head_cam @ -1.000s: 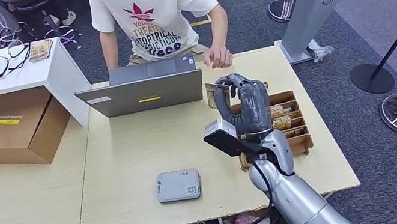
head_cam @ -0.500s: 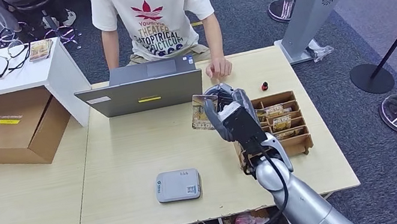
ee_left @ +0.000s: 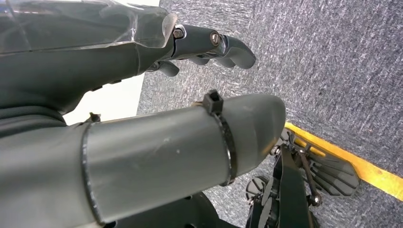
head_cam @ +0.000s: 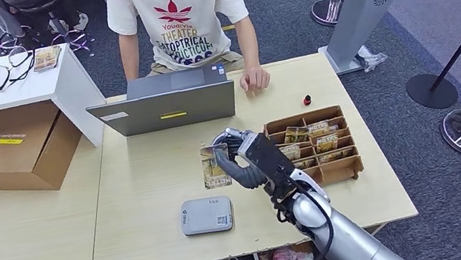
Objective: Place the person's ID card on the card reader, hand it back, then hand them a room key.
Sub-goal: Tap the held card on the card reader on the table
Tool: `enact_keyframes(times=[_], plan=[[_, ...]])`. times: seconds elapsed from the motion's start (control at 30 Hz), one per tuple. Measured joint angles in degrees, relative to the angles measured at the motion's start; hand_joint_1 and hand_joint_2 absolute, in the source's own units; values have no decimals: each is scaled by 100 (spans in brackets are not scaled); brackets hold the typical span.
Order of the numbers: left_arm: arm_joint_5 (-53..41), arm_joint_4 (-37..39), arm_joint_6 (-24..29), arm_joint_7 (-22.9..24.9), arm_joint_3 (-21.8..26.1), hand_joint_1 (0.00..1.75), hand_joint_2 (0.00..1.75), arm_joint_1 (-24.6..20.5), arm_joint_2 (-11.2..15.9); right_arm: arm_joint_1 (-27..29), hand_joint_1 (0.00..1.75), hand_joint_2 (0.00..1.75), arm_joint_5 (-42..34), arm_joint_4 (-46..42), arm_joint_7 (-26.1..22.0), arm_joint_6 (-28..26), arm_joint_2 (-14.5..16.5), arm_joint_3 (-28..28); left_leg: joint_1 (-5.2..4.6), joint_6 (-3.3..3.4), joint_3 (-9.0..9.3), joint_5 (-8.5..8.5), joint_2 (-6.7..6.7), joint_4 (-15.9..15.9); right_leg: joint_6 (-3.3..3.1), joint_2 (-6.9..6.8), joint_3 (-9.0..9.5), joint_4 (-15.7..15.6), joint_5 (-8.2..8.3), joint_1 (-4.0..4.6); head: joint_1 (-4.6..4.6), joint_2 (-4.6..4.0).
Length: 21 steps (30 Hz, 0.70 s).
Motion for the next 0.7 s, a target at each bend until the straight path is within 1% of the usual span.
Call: enact_keyframes(times=[0.27,0.53,0.7], plan=[[52,0,-31,-9,-2,0,0,-3,-1,-148,175,175,92,994,137,260,126,722,0,0,-2,0,-1,0,0,-1,0,0,0,0,1,0],[78,0,-43,-8,-2,0,0,-1,0,-220,175,175,103,1253,145,311,178,861,0,0,-2,0,-1,0,0,-1,0,0,0,0,1,0],[132,0,-53,-8,-2,0,0,1,0,-510,175,175,48,1981,145,390,333,1109,0,0,-2,0,-1,0,0,-1,0,0,0,0,2,0]])
